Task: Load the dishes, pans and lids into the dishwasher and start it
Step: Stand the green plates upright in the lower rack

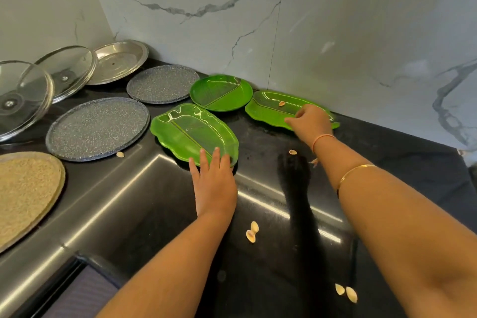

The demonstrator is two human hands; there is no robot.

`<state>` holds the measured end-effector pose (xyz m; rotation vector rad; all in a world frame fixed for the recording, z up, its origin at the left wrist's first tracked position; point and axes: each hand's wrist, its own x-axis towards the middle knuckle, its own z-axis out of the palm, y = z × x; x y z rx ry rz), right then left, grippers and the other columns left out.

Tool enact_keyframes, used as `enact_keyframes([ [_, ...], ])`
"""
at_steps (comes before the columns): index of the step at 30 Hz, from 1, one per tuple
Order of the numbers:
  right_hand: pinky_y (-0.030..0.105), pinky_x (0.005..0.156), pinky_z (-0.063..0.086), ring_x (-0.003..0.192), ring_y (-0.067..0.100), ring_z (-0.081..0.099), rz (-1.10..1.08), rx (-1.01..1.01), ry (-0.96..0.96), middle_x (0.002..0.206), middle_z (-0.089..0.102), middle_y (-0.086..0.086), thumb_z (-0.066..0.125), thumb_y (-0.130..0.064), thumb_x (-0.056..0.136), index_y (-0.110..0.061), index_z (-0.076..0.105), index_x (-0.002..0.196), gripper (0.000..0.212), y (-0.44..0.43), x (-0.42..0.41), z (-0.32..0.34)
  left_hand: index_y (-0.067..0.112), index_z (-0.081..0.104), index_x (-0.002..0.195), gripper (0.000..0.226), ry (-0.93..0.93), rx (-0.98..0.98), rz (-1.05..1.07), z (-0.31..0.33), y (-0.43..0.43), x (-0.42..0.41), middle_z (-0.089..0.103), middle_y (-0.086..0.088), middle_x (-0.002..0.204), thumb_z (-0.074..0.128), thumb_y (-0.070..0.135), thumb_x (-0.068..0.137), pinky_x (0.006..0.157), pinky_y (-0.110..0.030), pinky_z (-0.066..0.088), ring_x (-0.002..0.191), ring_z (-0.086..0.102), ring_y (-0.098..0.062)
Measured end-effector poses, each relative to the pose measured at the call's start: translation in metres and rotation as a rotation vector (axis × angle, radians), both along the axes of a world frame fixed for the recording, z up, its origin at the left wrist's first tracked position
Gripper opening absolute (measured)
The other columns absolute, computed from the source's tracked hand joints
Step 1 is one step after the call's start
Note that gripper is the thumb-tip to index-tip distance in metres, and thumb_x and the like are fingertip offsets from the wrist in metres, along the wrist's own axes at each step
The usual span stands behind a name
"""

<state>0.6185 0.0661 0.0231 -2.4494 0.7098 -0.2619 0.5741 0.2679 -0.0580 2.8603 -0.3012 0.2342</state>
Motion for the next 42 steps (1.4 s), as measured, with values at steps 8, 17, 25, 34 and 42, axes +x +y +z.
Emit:
enact_keyframes([
  [8, 0.050, 0.104, 0.033, 0.129, 0.043, 0.033, -0.172, -0.034, 0.214, 0.140, 0.034, 0.025, 0.067, -0.037, 0.084, -0.010, 0.030, 0.139, 0.072, -0.060, 0.035, -0.009, 0.010, 0.062, 0.116, 0.029, -0.028, -0.091, 0.028, 0.001, 0.001, 0.000, 0.057, -0.010, 0.129, 0.055, 0.025, 0.092, 0.113, -0.052, 0.017, 0.125, 0.047, -0.034],
  [17, 0.050, 0.103, 0.031, 0.130, 0.043, 0.030, -0.196, 0.024, 0.281, 0.143, 0.030, 0.025, 0.069, -0.022, 0.084, -0.011, 0.031, 0.137, 0.066, -0.073, 0.036, -0.024, 0.011, 0.061, 0.083, 0.029, -0.105, -0.085, 0.057, -0.001, 0.000, -0.002, 0.067, -0.005, 0.097, 0.072, 0.037, 0.077, 0.102, -0.054, 0.037, 0.096, 0.063, -0.031],
  [25, 0.047, 0.098, 0.044, 0.124, 0.038, 0.046, -0.267, 0.447, 0.258, 0.136, 0.045, 0.020, 0.087, -0.021, 0.062, 0.000, 0.031, 0.137, 0.096, -0.079, -0.011, -0.018, 0.009, 0.055, 0.095, 0.025, 0.016, 0.208, -0.087, 0.029, -0.005, -0.004, 0.059, -0.007, 0.092, 0.059, 0.033, 0.086, 0.069, -0.036, 0.047, 0.079, 0.062, -0.028],
  [34, 0.042, 0.065, 0.058, 0.091, 0.030, 0.064, -0.217, 0.772, -0.207, 0.103, 0.063, 0.012, 0.063, -0.002, 0.081, -0.017, 0.057, 0.095, 0.022, -0.042, -0.055, -0.024, -0.010, 0.024, 0.141, 0.050, 0.319, 0.441, -0.013, 0.043, -0.028, 0.004, 0.022, -0.031, 0.148, 0.039, -0.003, 0.093, 0.097, -0.045, 0.044, 0.121, 0.048, -0.045],
  [42, 0.039, 0.079, 0.043, 0.100, 0.041, 0.057, -0.104, 0.230, -0.302, 0.108, 0.062, 0.022, 0.041, -0.005, 0.093, -0.010, 0.045, 0.129, 0.037, 0.002, -0.093, 0.002, -0.001, 0.044, 0.123, 0.029, 0.180, 0.222, 0.040, 0.070, -0.008, -0.014, 0.055, -0.020, 0.128, 0.041, 0.001, 0.094, 0.080, -0.036, 0.049, 0.106, 0.061, -0.032],
])
